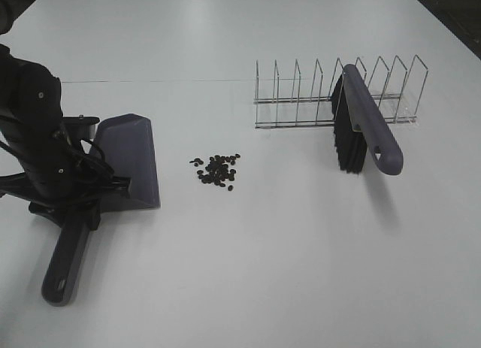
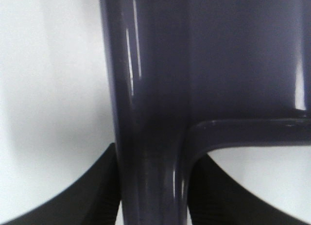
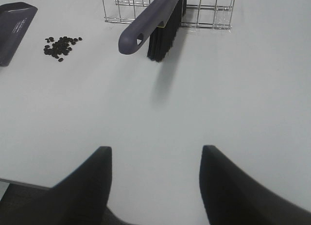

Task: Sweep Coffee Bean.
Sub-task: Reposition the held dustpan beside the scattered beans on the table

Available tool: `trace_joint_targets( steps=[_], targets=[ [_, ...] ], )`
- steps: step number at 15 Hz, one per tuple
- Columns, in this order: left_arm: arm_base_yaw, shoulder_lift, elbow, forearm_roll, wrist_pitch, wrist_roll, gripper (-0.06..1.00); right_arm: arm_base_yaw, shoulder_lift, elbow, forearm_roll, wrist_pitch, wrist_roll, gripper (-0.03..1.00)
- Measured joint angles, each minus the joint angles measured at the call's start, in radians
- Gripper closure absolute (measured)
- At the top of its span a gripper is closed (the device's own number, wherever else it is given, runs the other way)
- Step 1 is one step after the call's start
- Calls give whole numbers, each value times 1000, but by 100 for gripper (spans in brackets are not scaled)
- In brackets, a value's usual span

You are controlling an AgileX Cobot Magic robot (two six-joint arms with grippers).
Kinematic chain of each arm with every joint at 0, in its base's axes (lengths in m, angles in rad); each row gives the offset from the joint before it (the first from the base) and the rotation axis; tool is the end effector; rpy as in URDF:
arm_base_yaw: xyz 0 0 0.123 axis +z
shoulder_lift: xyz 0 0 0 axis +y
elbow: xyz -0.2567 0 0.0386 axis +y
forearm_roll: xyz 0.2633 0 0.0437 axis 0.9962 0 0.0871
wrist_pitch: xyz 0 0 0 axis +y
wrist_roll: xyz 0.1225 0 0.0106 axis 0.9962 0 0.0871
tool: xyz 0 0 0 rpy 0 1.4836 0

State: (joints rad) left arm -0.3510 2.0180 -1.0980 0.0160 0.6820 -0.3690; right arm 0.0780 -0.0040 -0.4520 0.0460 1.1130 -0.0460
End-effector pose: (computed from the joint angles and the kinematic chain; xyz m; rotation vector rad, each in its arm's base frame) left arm 0.3262 -0.1181 0.0320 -0.0090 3.0855 -0.0154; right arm 0.0631 0.0100 0.2494 -0.1350 2.1363 0.0748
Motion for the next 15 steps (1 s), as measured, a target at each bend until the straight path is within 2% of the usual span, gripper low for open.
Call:
trace_joint_targets(
  steps=[2,8,13,15],
  targets=[
    [0,0,-1,13,9,38,61,0,0,0,0,0,0,47],
    [0,-43,-1,149,136,63,61,0,0,0,0,0,0,47],
    [0,-175,13,157,168,106,61,0,0,0,0,0,1,47],
    [0,-193,102,133,145,106,61,0,0,0,0,0,1,47]
  ],
)
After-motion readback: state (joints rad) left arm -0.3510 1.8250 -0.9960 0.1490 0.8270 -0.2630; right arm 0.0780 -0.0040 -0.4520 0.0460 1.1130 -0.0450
